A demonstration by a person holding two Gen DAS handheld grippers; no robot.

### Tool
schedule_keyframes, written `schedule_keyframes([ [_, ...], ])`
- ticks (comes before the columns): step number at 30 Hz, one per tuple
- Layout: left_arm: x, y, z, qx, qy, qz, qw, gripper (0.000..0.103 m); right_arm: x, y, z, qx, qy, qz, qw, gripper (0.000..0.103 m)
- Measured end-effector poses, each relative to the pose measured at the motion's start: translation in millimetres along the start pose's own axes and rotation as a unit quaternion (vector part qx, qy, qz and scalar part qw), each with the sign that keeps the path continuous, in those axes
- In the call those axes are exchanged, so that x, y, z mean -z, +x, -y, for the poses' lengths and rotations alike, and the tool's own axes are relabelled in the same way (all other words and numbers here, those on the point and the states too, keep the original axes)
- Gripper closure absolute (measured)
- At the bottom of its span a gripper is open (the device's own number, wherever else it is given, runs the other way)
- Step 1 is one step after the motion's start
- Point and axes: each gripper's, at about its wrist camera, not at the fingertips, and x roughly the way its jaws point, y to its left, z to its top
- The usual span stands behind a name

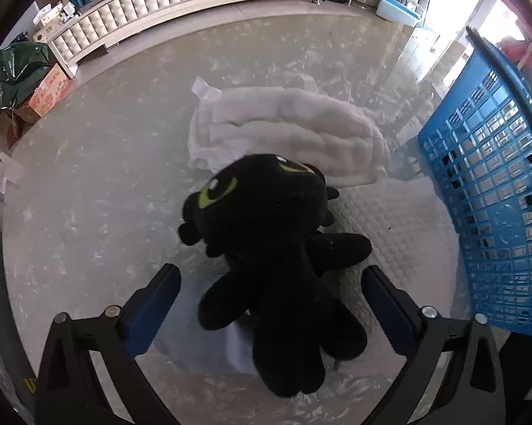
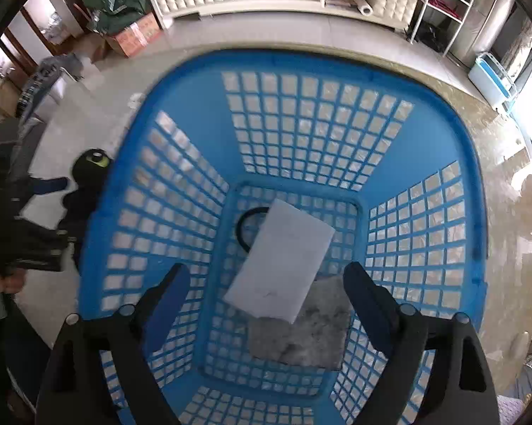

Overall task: Organize soft objects
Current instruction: 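Grasp the black plush dragon with the left gripper and lift it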

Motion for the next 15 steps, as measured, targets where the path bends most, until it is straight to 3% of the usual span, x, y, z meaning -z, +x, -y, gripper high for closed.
schedule_keyframes([
  [4,-1,12,-4,-0.001,-0.006,-0.015,0.9999,0.03,8,-12,-4,-0.011,-0.01,0.016,1.0,0.01],
  [10,-2,9,-6,0.003,-0.013,-0.012,0.9998,0.046,18,-19,-6,-0.01,-0.007,0.015,1.0,0.01],
  [15,2,-1,-7,0.002,-0.017,-0.002,0.9998,0.051,24,-19,-3,-0.006,-0.005,0.01,1.0,0.01],
])
